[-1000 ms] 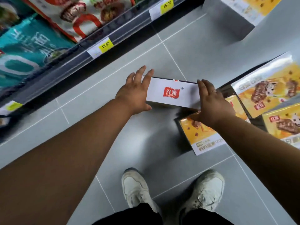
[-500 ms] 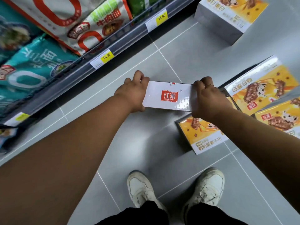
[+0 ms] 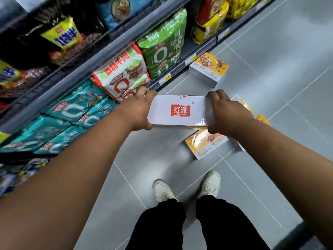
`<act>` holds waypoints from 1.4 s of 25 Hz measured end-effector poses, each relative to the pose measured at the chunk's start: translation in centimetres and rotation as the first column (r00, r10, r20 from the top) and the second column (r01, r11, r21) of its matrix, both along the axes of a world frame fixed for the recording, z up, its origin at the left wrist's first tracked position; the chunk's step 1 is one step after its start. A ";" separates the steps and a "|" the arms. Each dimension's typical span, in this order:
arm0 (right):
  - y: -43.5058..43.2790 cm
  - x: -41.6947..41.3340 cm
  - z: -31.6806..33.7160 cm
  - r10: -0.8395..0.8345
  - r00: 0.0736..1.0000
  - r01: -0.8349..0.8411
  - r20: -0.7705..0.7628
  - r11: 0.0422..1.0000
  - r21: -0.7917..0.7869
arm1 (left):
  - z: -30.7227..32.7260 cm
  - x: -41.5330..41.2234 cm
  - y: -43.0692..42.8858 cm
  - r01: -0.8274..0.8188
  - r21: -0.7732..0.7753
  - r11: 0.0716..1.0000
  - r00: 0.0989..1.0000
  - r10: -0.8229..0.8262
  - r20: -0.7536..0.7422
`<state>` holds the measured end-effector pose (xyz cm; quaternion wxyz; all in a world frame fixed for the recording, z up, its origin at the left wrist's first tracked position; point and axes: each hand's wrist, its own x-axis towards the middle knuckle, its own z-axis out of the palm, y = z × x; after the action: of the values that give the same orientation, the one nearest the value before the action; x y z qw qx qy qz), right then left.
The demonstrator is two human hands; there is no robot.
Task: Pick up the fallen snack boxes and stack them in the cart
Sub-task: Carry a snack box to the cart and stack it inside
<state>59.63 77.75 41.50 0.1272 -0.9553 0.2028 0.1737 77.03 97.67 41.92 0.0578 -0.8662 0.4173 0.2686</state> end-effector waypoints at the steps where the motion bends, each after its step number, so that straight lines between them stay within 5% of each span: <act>1: 0.0 -0.8 3.5 -0.012 1.000 0.012 0.007 1.000 -0.015 | 3.5 -0.5 0.0 0.003 -0.021 1.000 1.000 -0.003 0.002; 8: -0.7 -5.7 22.3 0.049 0.996 -0.039 0.080 0.991 -0.130 | 22.1 -4.2 0.3 0.097 -0.121 0.988 0.994 -0.089 0.065; 15: -3.2 -14.8 33.3 -0.078 0.991 0.091 0.106 0.988 -0.121 | 33.8 -8.8 -5.0 0.345 -0.205 0.916 0.938 -0.328 0.111; 25: -12.7 -29.4 46.0 -0.129 0.990 0.136 0.056 0.979 -0.154 | 43.6 -21.5 -16.7 0.492 -0.245 0.835 0.870 -0.476 0.126; 35: -22.3 -37.8 50.9 -0.190 0.978 0.207 0.088 0.938 -0.276 | 49.0 -27.1 -30.6 0.623 -0.296 0.724 0.779 -0.607 0.155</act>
<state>21.87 55.43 92.43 0.0118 -0.9430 0.3171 0.1002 49.96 67.05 90.93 0.0070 -0.6818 0.7180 0.1396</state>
